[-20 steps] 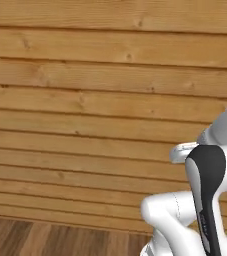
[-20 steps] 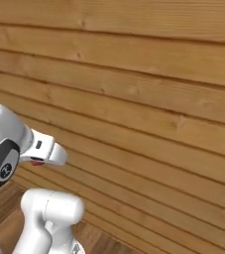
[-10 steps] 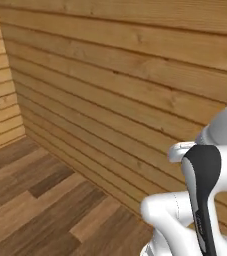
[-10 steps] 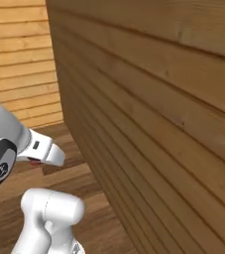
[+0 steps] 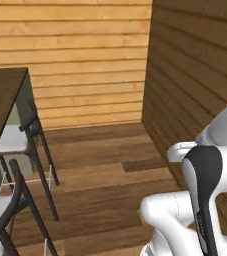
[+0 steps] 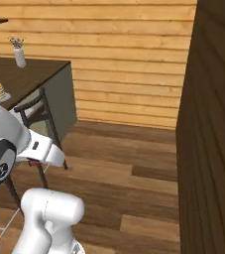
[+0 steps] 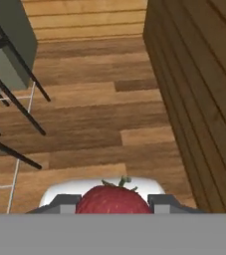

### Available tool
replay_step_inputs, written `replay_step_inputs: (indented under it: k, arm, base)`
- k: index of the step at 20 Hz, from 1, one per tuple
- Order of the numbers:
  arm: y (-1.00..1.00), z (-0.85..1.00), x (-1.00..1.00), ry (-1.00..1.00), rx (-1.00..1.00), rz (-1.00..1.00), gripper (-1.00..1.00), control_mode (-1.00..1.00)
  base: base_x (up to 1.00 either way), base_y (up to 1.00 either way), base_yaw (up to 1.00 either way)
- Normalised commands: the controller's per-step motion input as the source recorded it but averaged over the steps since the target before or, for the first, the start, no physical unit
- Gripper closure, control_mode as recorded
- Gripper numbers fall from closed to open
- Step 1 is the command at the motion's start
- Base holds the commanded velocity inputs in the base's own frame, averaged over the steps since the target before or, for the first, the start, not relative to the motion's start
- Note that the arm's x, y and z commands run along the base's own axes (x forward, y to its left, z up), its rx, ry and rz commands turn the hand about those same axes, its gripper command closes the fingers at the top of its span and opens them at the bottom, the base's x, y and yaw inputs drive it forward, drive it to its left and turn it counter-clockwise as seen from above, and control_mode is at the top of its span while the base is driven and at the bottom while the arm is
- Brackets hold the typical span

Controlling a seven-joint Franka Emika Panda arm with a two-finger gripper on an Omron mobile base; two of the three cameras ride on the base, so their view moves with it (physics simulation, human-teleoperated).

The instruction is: Take the strawberry from the fridge and place it on top of the pancake, located on the dining counter.

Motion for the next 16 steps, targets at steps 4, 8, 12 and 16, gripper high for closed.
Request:
replay_step_inputs:
  k: [4, 8, 12, 16]
  arm:
    - [0.0, 0.0, 0.0, 0.0, 0.0, 0.0, 1.0, 1.0]
    - [0.0, 0.0, 0.0, 0.0, 0.0, 0.0, 1.0, 1.0]
    - [0.0, 0.0, 0.0, 0.0, 0.0, 0.0, 1.0, 1.0]
    - [0.0, 0.0, 0.0, 0.0, 0.0, 0.0, 1.0, 1.0]
  base:
    - [0.68, 0.0, 0.91]
    - [0.83, -0.13, 0.86]
    - [0.96, -0.26, 0.84]
    - [1.0, -0.56, 0.7]
